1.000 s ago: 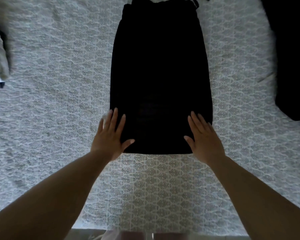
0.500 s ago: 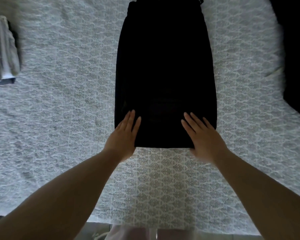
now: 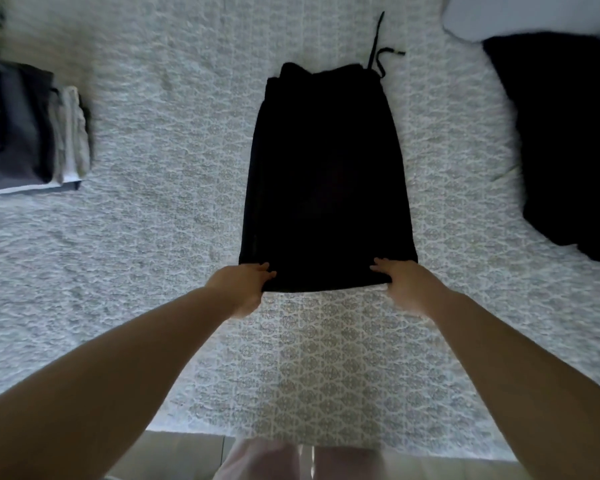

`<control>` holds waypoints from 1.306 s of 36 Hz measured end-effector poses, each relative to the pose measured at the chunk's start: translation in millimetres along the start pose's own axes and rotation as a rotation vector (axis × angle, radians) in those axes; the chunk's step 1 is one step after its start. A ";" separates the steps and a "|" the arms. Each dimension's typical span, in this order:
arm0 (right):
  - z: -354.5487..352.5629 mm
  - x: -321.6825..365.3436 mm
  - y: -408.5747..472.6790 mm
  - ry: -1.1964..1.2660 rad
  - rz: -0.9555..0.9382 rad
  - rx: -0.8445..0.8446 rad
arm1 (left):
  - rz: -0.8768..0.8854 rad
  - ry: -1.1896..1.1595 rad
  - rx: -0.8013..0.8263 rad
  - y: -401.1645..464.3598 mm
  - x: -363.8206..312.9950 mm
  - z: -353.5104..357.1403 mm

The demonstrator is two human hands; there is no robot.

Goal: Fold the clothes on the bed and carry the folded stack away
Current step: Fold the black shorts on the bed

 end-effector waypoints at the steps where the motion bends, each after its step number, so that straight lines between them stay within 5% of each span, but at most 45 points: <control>1: 1.9 0.4 -5.7 0.017 0.016 0.042 | -0.002 -0.031 0.061 -5.1 -2.1 3.3; 7: 31.1 -5.7 -42.2 0.065 0.160 0.338 | -0.016 -0.190 0.463 -38.7 -13.3 37.4; 11: 41.7 -10.8 -55.0 0.123 0.176 0.476 | -0.144 -0.460 0.507 -37.6 4.4 39.3; 14: 24.4 -27.1 -39.6 0.408 0.262 0.328 | -0.307 -0.832 0.315 -18.4 31.6 28.5; 19: -15.0 -57.0 -20.0 0.927 0.347 -0.195 | -0.561 -1.319 -0.082 -3.4 66.3 24.1; 22: -15.5 -68.1 -13.3 0.841 0.374 -0.344 | -0.562 -1.236 -0.072 1.8 54.1 39.0; 28: 19.3 -61.0 -4.8 0.967 0.450 -0.239 | -0.558 -1.101 -0.190 5.7 49.4 43.4; 33: 24.7 -61.8 -5.6 0.973 0.428 -0.198 | -0.569 -1.223 -0.103 3.9 48.2 56.6; 43: -6.2 -49.3 -6.2 0.299 0.310 -0.495 | -0.510 -1.405 -0.088 4.4 25.2 52.2; 47: -2.8 -46.0 -4.4 0.359 0.354 -0.432 | -0.540 -1.371 -0.212 -3.9 36.2 49.1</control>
Point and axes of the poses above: each hand's wrist, its own y-axis towards the middle knuckle, its own z-axis out of the palm, x = y × z, the point moved 10 cm from there along y, towards the middle knuckle, and after that the axes turned 7 degrees about -x, right-handed, at the moved point
